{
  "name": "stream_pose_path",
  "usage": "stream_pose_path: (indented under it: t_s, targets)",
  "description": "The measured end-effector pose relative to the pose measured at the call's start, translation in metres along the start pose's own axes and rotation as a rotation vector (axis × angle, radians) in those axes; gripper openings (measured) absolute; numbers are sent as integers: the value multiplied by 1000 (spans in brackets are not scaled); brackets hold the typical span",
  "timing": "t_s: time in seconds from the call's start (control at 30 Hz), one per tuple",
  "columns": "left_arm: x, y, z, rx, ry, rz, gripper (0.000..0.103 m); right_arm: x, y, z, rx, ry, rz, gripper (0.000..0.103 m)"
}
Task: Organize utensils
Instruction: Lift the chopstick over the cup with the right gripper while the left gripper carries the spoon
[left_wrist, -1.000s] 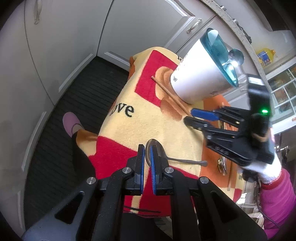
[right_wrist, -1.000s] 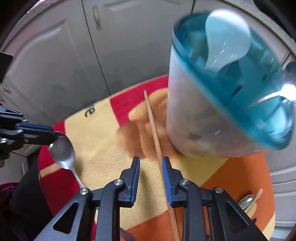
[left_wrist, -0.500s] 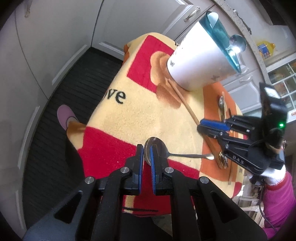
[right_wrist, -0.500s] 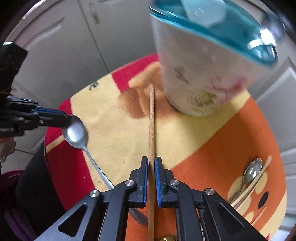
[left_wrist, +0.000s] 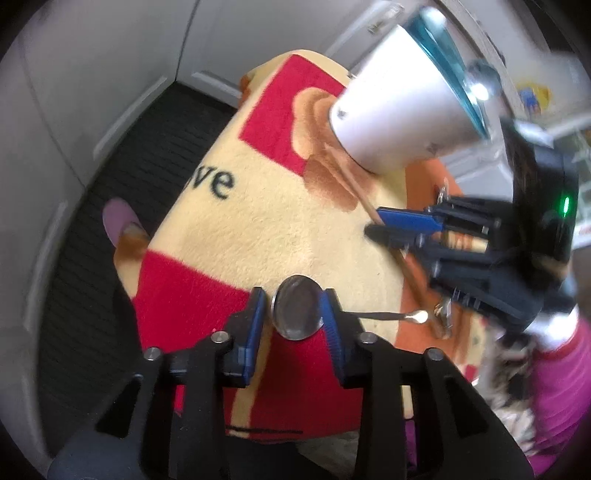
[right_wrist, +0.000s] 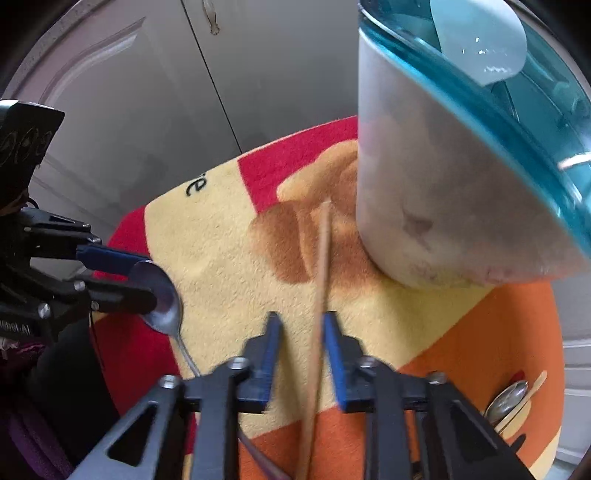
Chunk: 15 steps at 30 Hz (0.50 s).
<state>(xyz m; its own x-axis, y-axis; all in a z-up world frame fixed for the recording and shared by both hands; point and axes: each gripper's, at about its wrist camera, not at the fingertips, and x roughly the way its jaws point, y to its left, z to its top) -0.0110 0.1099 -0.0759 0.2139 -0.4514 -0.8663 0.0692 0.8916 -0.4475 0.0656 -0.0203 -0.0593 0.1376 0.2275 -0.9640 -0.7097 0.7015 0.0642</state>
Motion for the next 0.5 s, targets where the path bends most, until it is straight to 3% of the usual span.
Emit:
stream_pose_path:
  t_s: [0.03,0.2,0.5]
  targets:
    - [2,-4,0,27,-2,19,10,0,-2,2,9,1,18,6]
    - [-11,-10,-3,28,-50,7,6,-15,7,-5,-10,-31,20,6]
    - [-79,-52,1,158,-189,50,1,-112,-17,-36,122,-300,112,6]
